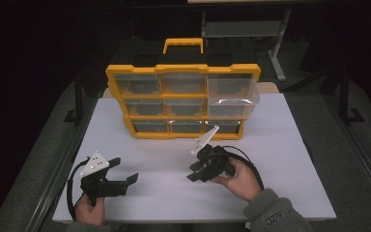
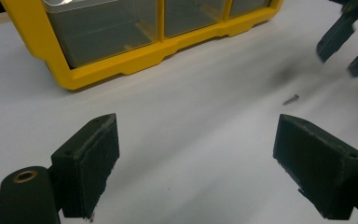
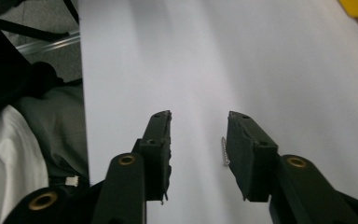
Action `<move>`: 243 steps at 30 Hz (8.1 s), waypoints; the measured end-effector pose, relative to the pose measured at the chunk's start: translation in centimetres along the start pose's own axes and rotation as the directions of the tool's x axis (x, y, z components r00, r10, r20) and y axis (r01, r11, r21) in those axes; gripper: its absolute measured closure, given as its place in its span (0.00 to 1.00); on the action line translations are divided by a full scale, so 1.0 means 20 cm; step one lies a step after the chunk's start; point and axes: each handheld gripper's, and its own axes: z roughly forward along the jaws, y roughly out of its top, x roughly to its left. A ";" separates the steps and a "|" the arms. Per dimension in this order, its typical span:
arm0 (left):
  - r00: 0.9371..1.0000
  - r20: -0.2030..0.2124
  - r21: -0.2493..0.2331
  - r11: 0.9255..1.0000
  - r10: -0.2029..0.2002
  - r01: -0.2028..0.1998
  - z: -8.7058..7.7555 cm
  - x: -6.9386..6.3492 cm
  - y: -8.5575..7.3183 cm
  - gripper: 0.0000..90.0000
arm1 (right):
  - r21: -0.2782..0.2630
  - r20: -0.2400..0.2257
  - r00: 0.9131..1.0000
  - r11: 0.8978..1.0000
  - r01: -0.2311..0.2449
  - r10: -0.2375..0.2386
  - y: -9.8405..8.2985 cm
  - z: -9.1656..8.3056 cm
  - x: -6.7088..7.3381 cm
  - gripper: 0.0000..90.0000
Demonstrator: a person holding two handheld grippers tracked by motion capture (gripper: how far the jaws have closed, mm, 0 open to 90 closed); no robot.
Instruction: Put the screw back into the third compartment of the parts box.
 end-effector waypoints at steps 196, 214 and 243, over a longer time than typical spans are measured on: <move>1.000 -0.009 -0.009 1.000 0.013 -0.013 -0.01 0.00 -0.01 0.15 | -0.104 0.227 0.963 0.987 -0.126 0.147 0.41 -1.15 -0.32 0.78; 1.000 -0.009 -0.013 1.000 0.005 -0.005 -0.01 0.00 -0.01 0.15 | -0.178 0.246 0.953 0.975 -0.134 0.176 0.31 -1.33 -0.21 0.66; 1.000 -0.014 -0.009 1.000 0.009 -0.009 -0.01 -0.01 -0.01 0.15 | -0.258 0.267 0.934 0.951 -0.168 0.238 -0.08 -1.50 -0.10 0.52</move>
